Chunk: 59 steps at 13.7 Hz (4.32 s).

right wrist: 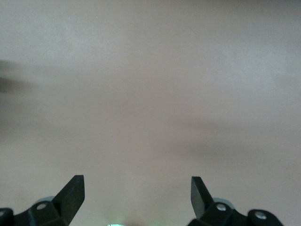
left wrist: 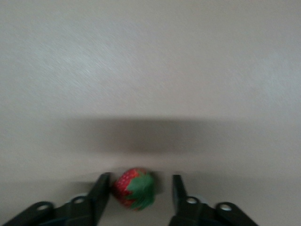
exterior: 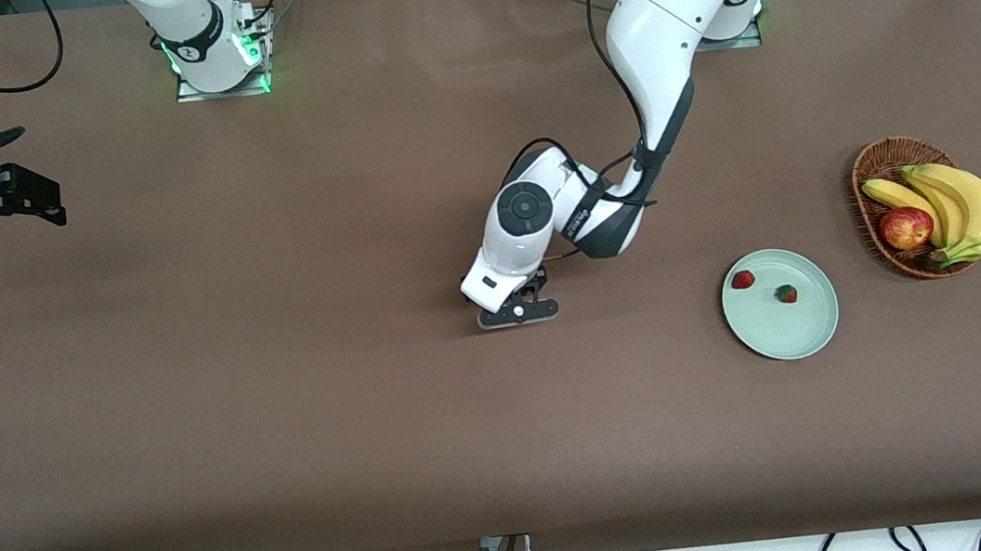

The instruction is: Collect all strawberries into plate

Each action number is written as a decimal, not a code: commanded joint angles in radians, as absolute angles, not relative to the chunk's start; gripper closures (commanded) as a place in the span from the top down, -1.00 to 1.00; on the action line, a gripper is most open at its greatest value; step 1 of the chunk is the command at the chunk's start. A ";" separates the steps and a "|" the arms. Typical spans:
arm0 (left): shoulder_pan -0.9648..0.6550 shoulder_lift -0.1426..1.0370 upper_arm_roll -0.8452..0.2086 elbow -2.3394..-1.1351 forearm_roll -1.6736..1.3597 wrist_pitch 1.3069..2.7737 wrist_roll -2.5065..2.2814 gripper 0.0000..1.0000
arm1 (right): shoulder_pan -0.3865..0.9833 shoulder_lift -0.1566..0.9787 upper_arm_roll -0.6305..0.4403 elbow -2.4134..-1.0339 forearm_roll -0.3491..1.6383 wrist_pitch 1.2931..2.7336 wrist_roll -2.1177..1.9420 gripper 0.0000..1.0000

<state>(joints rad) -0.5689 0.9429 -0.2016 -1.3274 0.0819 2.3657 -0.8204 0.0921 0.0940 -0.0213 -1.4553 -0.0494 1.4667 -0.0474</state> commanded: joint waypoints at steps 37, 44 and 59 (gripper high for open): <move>-0.017 0.680 -0.152 -1.218 0.144 1.698 0.081 1.00 | 0.064 0.117 -0.014 -1.454 -0.038 1.471 -0.037 1.00; -0.031 0.422 -0.181 -1.233 0.138 1.461 0.087 1.00 | 0.064 0.117 -0.014 -1.454 -0.038 1.470 -0.040 1.00; -0.112 0.012 0.021 -1.609 0.041 1.611 0.065 1.00 | 0.064 0.117 -0.014 -1.453 -0.037 1.470 -0.040 1.00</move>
